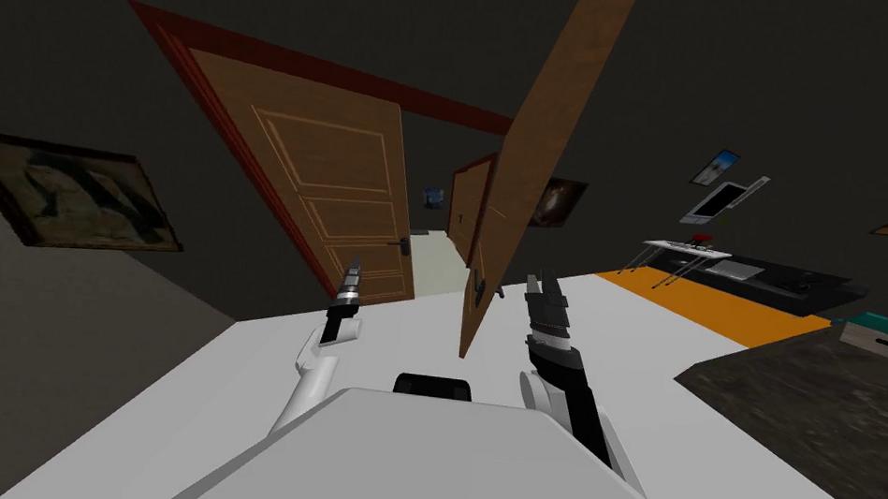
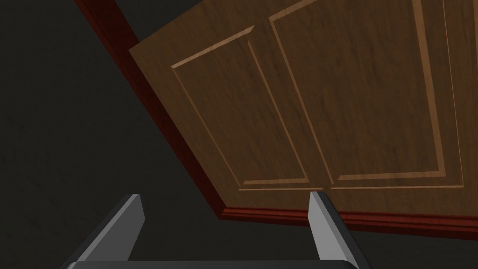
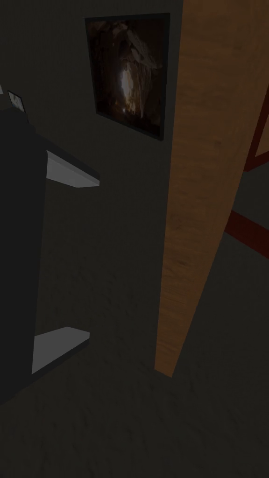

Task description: Pull the door open

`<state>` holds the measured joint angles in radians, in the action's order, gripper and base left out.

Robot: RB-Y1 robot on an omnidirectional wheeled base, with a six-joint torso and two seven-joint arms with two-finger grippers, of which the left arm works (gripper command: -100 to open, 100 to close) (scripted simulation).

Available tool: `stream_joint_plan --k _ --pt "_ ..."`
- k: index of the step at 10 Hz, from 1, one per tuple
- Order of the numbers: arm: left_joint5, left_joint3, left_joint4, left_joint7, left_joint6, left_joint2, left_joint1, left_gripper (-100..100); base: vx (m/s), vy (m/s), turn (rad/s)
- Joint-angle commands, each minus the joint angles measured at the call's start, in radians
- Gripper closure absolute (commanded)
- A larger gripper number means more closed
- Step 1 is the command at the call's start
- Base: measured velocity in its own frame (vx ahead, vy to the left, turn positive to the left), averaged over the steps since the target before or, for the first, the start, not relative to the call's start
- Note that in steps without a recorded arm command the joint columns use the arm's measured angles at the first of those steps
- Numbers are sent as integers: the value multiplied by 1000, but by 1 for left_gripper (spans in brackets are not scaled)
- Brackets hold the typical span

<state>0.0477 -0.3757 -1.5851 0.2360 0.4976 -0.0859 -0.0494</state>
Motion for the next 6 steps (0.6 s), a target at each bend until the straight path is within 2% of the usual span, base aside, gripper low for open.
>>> stream_joint_plan --k 1,2,3,6 --pt "-5 -36 50 9 -1 0 33 -100 70 95 -217" --pt "-5 -36 53 9 -1 0 33 -100 48 61 -53" --pt "-8 -58 87 13 -1 -1 54 -100 44 49 -94" --pt "-18 -125 183 26 -3 -3 118 -100 63 82 -204"
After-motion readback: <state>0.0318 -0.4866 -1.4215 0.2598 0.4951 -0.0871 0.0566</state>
